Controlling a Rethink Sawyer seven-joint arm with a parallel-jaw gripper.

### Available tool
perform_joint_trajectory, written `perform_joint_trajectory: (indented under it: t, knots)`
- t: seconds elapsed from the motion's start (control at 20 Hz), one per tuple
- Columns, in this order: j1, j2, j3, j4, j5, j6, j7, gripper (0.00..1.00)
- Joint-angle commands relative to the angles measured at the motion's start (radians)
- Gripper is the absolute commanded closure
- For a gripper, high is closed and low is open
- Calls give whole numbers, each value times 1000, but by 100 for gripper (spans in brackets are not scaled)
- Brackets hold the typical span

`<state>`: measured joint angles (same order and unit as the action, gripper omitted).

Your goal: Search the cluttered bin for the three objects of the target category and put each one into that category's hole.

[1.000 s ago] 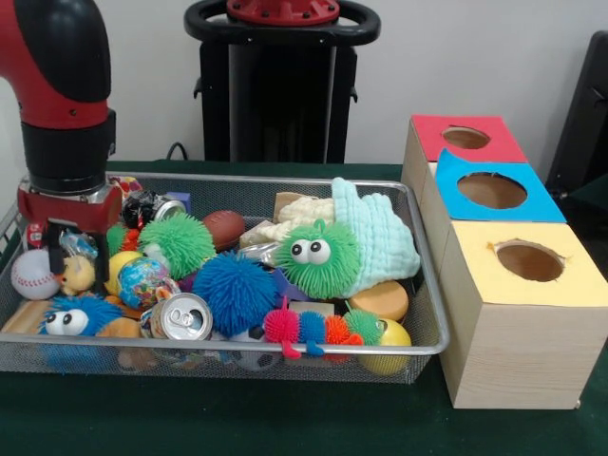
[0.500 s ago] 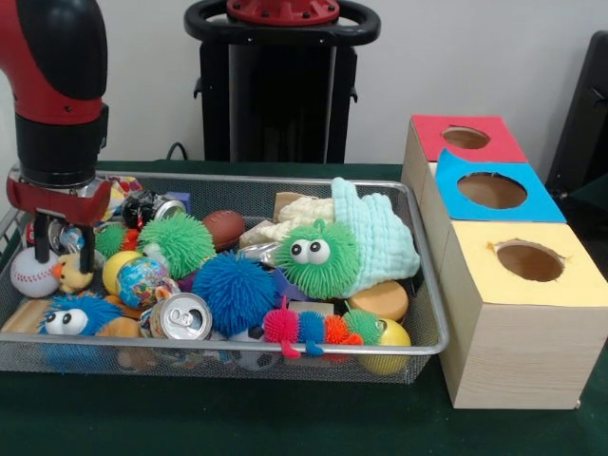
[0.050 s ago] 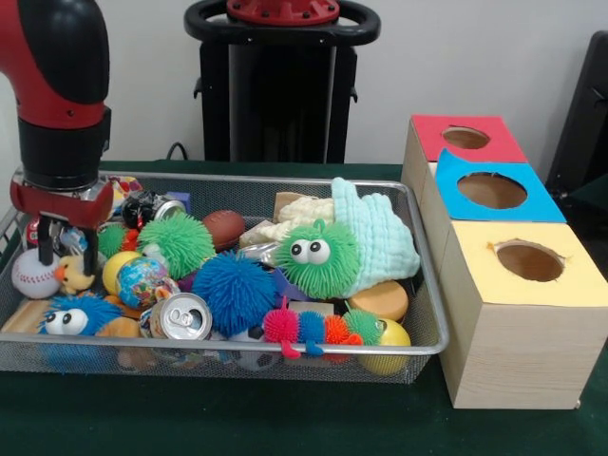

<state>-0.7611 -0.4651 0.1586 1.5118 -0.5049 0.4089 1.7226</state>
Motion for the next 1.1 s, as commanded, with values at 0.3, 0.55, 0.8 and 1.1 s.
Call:
perform_joint_trajectory:
  t: [0.3, 0.55, 0.8, 1.1]
  knots:
    - [-31, 127, -43, -23, 7, 151, 6, 0]
    - [-16, 115, -67, -19, 17, 244, -11, 0]
    - [13, 35, -136, 90, 94, 244, 155, 0]
    - [79, -78, -194, 168, 159, 216, 216, 0]
